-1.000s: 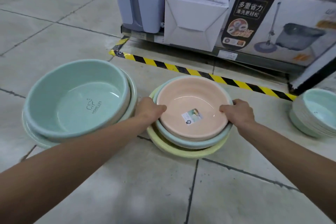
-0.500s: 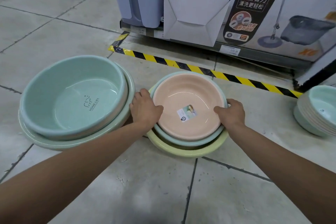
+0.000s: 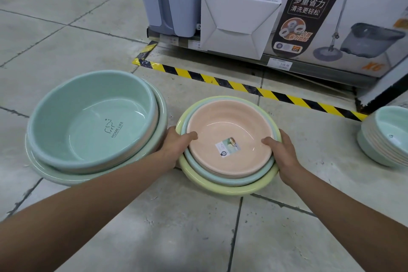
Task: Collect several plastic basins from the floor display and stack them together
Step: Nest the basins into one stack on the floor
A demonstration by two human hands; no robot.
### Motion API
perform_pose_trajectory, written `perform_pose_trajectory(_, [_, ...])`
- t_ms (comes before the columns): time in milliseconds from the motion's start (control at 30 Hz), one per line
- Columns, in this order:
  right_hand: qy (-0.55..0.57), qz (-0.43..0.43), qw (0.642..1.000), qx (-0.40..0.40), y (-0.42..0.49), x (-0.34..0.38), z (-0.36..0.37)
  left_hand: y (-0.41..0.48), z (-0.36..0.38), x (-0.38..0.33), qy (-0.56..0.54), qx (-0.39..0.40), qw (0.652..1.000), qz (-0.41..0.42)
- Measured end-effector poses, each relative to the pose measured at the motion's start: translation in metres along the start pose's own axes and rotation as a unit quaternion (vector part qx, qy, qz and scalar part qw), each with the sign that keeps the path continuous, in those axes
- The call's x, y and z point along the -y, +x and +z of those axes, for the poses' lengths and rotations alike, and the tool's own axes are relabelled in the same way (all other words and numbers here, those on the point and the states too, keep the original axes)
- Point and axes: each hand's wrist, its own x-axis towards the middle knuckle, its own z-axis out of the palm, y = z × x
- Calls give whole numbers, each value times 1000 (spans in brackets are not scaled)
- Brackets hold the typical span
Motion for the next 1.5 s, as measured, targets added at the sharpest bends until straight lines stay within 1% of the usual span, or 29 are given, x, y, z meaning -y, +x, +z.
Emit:
perform_pose_trajectory(67, [3, -8, 1000, -14, -2, 8, 4, 0, -4, -7, -8, -7, 1000, 10])
perform_pose_trajectory(133, [2, -35, 999, -21, -2, 27, 7, -1, -10, -20, -42, -14, 999, 9])
perform_pose_trajectory(233, [1, -82, 996, -26, -4, 78, 13, -5, -24, -54, -87, -7, 996, 27])
perform_pose_trajectory(333, [-5, -132, 991, -13, -9, 133, 27, -14, -51, -100, -117, -20, 990, 74])
perform_pose_trajectory(433, [8, -171, 985, 19, -23, 176, 58, -24, -98, -141, -128, -73, 981, 122])
perform_pose_trajectory(500, [13, -187, 981, 50, -36, 197, 91, -31, -136, -156, -154, -113, 970, 148])
perform_pose_trajectory(633, [-3, -187, 976, 112, -62, 218, 169, -43, -210, -149, -199, -199, 947, 152])
perform_pose_trajectory(800, [-29, -195, 967, 162, -83, 207, 251, -52, -279, -104, -205, -269, 934, 112])
perform_pose_trajectory(900, [-44, -166, 968, 181, -86, 182, 282, -48, -304, -80, -207, -280, 933, 89])
perform_pose_trajectory(967, [-57, -152, 972, 168, -86, 164, 295, -41, -313, -63, -207, -274, 937, 64])
perform_pose_trajectory(1100, [-82, -127, 979, 135, -88, 141, 307, -26, -313, -29, -212, -265, 941, 22])
perform_pose_trajectory(1167, [-77, -126, 981, 128, -84, 134, 309, -22, -312, -23, -208, -270, 940, 18])
perform_pose_trajectory(1300, [-104, -128, 980, 109, -83, 122, 307, -16, -313, -18, -189, -260, 946, 30])
perform_pose_trajectory(1400, [-117, -132, 977, 117, -79, 110, 306, -11, -310, -5, -178, -253, 950, 30])
perform_pose_trajectory(1500, [-118, -137, 974, 134, -80, 107, 309, -7, -305, 3, -162, -264, 950, 34])
